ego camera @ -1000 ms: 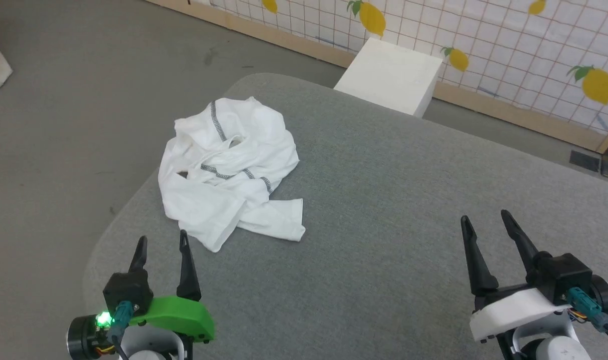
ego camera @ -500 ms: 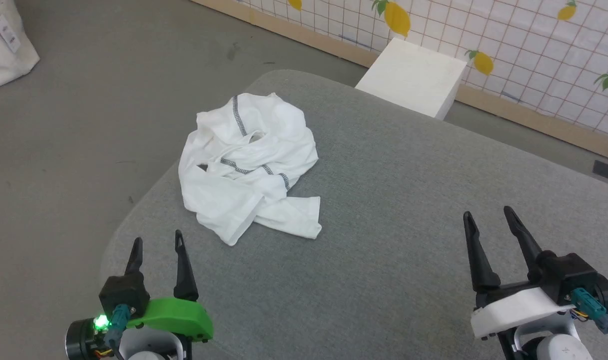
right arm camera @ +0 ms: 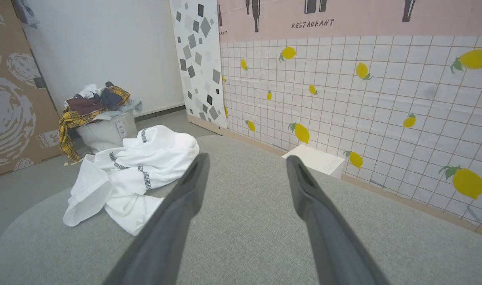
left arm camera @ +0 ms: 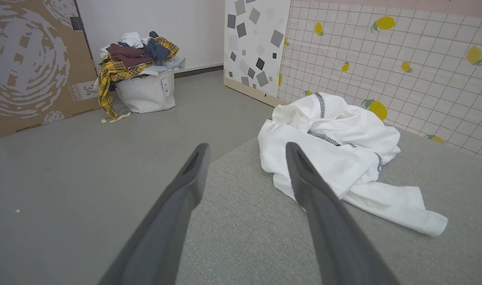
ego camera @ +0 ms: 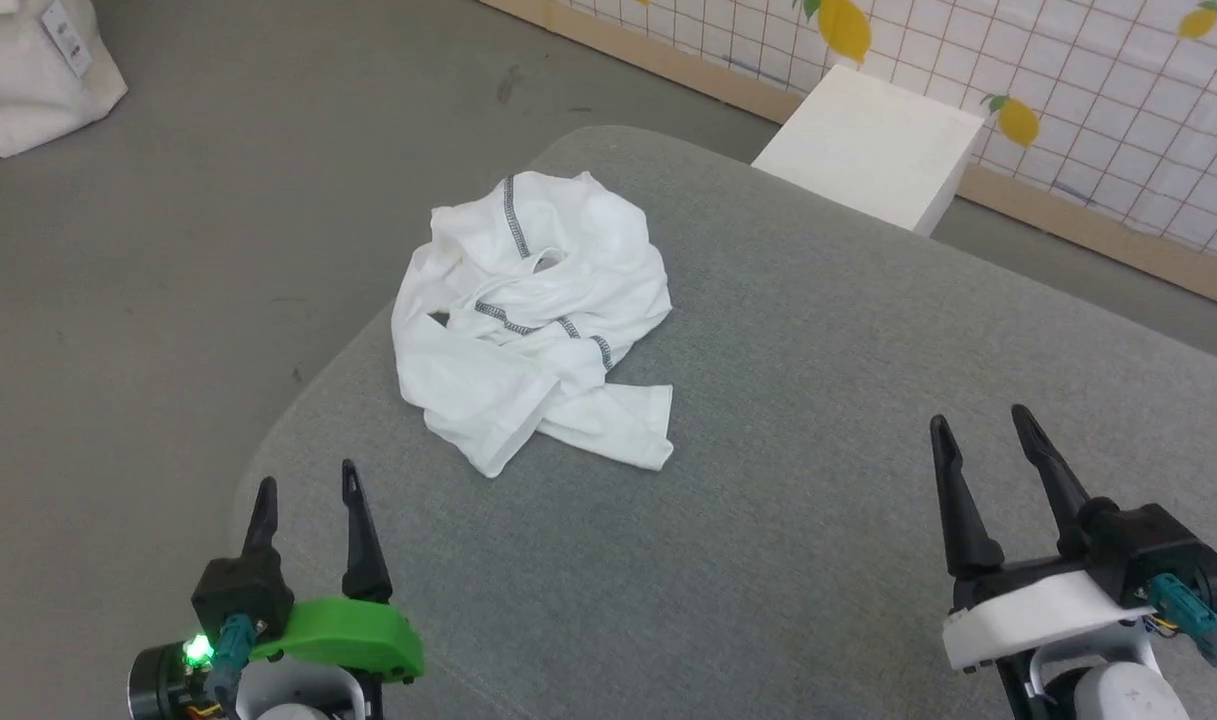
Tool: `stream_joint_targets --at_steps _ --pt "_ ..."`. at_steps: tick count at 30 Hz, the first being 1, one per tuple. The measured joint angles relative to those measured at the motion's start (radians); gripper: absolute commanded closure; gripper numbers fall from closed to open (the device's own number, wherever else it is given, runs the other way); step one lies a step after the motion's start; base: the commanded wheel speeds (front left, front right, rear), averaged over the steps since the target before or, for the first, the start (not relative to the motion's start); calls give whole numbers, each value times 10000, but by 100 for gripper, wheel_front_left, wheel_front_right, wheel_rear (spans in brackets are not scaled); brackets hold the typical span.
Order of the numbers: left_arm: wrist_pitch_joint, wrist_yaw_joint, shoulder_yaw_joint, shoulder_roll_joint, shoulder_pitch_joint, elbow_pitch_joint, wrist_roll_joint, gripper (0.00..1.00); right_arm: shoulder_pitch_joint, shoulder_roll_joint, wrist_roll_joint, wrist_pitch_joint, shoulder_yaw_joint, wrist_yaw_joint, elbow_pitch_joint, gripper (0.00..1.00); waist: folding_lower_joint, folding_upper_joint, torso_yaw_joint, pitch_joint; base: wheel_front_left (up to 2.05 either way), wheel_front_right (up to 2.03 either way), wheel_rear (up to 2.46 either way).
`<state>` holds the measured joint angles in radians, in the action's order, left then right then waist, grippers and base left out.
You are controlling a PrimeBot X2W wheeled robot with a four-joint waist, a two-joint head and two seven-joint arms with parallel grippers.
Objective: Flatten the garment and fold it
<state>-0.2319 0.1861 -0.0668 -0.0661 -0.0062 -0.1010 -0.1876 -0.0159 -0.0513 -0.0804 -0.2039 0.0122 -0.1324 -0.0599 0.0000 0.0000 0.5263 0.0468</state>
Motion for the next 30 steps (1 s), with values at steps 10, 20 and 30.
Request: stream_joint_targets --at_steps 10,20,30 --pt "6 -368 405 -849 -1539 -71 -556 0 -887 15 159 59 -539 0 407 0 0 0 -565 619 0 0 0" --pt "3287 -1494 903 -3070 -3885 -685 -1287 0 -1775 -102 40 -90 -608 0 581 0 1 0 -2177 1915 0 0 0" --pt "6585 -1839 2102 -4380 -4273 -1074 -3026 0 -2457 -100 -439 -433 -520 2 194 0 2 0 -4201 3743 0 0 0"
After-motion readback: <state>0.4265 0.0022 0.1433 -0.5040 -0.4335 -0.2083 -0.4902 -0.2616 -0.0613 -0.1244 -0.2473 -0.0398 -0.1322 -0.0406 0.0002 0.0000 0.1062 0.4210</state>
